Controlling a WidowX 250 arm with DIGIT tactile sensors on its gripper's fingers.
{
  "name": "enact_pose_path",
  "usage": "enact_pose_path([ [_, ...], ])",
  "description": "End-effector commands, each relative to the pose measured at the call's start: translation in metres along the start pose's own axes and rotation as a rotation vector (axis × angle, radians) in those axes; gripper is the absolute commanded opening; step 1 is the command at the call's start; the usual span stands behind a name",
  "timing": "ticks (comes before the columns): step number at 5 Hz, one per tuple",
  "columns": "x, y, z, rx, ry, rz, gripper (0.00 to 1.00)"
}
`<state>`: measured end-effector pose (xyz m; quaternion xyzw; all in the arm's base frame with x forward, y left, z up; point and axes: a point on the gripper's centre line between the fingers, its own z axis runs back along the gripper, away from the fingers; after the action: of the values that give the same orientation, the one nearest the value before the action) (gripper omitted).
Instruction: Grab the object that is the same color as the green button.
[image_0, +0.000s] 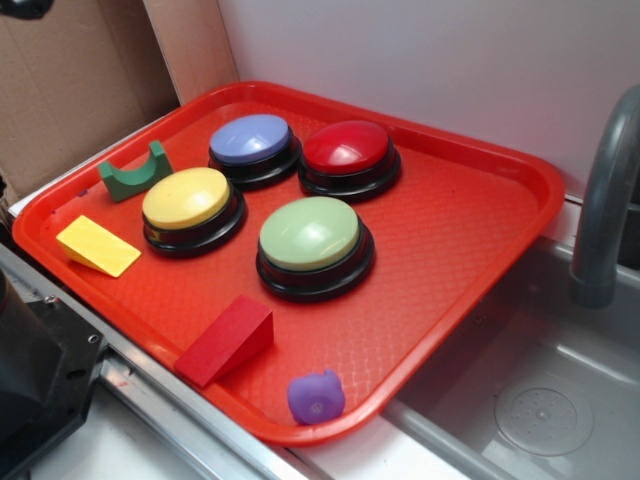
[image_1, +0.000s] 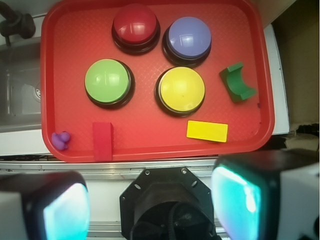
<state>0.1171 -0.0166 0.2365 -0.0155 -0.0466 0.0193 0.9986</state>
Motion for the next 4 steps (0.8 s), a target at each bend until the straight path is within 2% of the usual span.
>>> enact_pose_path([
  [1, 0.0, 0.0, 0.0, 0.0, 0.0, 0.0, 1.0],
  [2, 0.01, 0.016, -0.008, -0.029, -0.032, 0.193, 1.0],
  [3, 0.024, 0.047, -0.026, -0.001, -0.038, 0.418, 1.0],
  [4, 0.036, 0.081, -0.049, -0.006, -0.05, 0.467, 1.0],
])
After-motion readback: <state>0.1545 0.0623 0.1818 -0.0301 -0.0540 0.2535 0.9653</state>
